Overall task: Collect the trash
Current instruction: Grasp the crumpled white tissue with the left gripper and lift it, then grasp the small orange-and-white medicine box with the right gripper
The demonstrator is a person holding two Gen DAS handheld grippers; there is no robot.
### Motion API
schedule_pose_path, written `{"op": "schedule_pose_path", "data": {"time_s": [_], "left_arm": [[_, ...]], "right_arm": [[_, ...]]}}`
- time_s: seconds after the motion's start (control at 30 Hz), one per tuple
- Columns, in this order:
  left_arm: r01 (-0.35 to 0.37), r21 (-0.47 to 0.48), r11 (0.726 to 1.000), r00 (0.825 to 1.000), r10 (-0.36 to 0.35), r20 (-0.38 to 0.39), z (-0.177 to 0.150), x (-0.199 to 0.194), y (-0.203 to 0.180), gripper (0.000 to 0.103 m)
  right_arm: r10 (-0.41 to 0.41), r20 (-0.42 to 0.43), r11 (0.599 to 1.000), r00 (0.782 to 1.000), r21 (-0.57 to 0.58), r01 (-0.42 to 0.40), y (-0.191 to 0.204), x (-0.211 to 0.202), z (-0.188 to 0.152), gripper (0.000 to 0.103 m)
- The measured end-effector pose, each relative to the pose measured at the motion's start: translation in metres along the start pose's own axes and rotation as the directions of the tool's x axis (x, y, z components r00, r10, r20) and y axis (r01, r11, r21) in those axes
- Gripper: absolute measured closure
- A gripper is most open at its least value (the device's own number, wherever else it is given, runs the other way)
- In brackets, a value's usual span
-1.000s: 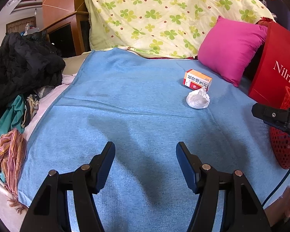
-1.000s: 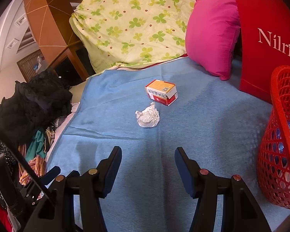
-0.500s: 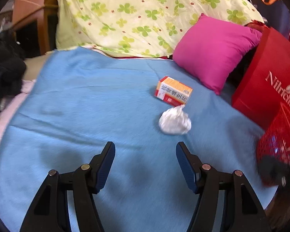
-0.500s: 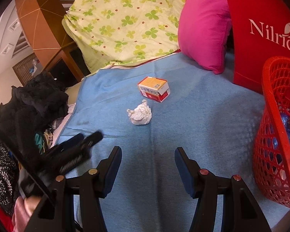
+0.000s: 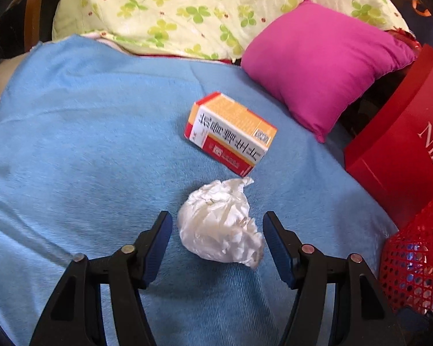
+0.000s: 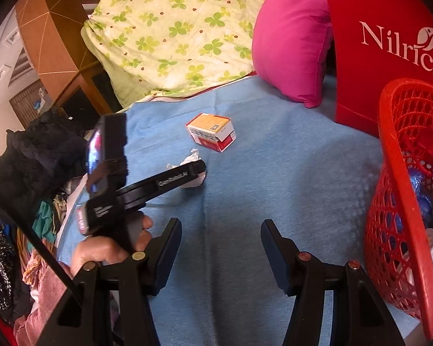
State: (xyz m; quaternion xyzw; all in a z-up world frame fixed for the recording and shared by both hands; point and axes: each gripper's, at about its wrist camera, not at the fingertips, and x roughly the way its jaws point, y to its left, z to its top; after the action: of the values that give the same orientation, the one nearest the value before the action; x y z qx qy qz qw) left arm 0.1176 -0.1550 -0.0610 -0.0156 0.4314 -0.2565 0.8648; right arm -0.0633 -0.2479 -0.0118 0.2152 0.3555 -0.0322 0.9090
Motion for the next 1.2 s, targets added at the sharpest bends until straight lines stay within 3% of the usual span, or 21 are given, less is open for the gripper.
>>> {"op": "schedule_pose_path", "data": {"time_s": [0.03,0.13,0.33,0.53,0.73,0.8,0.9,1.07,1.2], "left_arm": [[0.002,-0.004,1.0,1.0,-0.002,-0.013,-0.001,0.004,0.001,0.056],[-0.001,-0.003,1.0,1.0,0.001,-0.005,-0.002,0.0,0.004,0.061],[-0.085,0.076,0.993,0.996,0.082,0.045,-0.009,-0.045,0.004,0.061],[-0.153,0.041,0.987,0.986,0.15,0.067,-0.025,-0.099,0.03,0.061],[-0.216,-0.006,0.976,0.974,0.216,0.068,-0.03,-0.116,0.062,0.061],[-0.239,-0.017,0.971,0.969,0.24,0.057,-0.031,-0.114,0.072,0.061],[-0.269,-0.039,0.962,0.962,0.27,0.035,-0.031,-0.112,0.086,0.061],[-0.254,-0.07,0.965,0.967,0.256,0.014,-0.027,-0.108,0.099,0.061],[-0.226,-0.079,0.971,0.974,0.227,0.005,-0.023,-0.105,0.099,0.061]], "right_arm": [[0.001,-0.001,1.0,1.0,0.004,-0.001,-0.001,0.0,0.0,0.042],[-0.007,0.007,1.0,1.0,0.003,0.007,0.0,-0.002,0.0,0.042],[-0.011,0.022,1.0,1.0,-0.009,0.011,0.006,-0.004,0.002,0.042],[-0.015,0.042,0.997,0.999,-0.081,0.018,0.028,0.013,0.013,0.042],[0.002,0.053,0.989,0.999,-0.145,0.005,0.051,0.059,0.052,0.04],[-0.012,0.06,0.989,0.998,-0.144,0.021,0.055,0.08,0.07,0.033],[-0.045,0.034,0.987,0.998,-0.154,0.05,0.058,0.114,0.091,0.03],[-0.151,0.0,0.947,0.989,-0.287,0.145,0.066,0.169,0.123,0.03],[-0.169,-0.052,0.921,0.984,-0.365,0.139,0.069,0.2,0.137,0.026]]}}
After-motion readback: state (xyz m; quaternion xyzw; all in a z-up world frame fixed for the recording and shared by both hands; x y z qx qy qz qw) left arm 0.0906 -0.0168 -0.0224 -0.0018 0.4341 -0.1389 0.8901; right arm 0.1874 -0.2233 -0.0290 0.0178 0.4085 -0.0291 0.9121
